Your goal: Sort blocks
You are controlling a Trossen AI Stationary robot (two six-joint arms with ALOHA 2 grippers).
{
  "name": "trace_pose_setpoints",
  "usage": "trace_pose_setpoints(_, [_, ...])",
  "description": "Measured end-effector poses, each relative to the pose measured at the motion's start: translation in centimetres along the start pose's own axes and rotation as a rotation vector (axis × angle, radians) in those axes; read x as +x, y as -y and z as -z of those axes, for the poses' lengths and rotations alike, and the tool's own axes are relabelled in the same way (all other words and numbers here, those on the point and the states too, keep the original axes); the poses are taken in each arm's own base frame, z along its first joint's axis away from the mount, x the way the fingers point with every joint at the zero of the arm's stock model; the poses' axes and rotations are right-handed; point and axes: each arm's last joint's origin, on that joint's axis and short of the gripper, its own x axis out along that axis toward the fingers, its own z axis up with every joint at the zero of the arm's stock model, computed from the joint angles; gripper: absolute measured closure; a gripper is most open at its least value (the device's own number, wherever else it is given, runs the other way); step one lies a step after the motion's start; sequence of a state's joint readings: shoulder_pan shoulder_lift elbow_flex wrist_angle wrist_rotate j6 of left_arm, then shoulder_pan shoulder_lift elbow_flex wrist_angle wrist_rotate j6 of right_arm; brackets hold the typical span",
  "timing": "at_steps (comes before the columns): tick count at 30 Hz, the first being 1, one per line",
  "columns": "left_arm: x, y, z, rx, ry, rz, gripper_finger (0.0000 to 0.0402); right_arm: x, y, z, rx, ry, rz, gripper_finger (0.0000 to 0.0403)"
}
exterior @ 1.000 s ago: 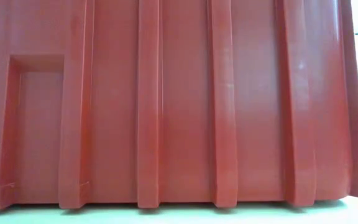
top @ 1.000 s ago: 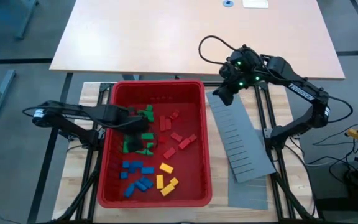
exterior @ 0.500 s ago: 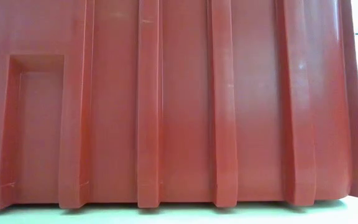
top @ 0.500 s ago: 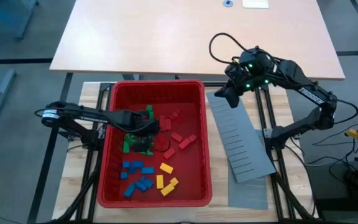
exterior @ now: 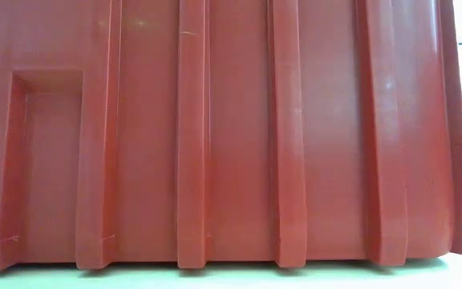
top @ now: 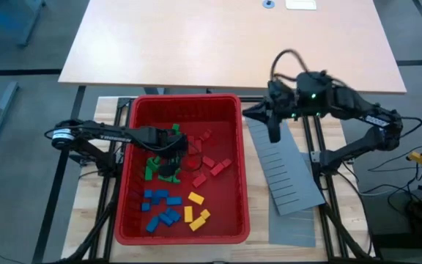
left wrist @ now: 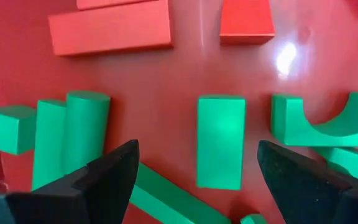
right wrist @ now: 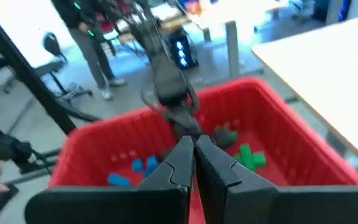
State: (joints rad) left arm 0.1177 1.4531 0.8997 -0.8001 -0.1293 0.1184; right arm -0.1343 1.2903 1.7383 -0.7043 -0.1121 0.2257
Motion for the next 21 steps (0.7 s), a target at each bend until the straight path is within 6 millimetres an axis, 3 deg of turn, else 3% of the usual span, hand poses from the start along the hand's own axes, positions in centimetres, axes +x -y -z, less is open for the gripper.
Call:
trace_pose_setpoints(10, [0.0, 0.0, -0.3, -0.004, 0.036, 0.038, 0.0088, 3.7, -0.5, 5.2, 0.109, -0.082, -0.026, 0.0403])
trace_pose_setpoints(21, [0.8, -0.4, 0.3, -0.01, 0.026, 0.087, 0.0088, 3.9, -0.3, 8.5, 0.228, -0.035, -0.069, 0.0403])
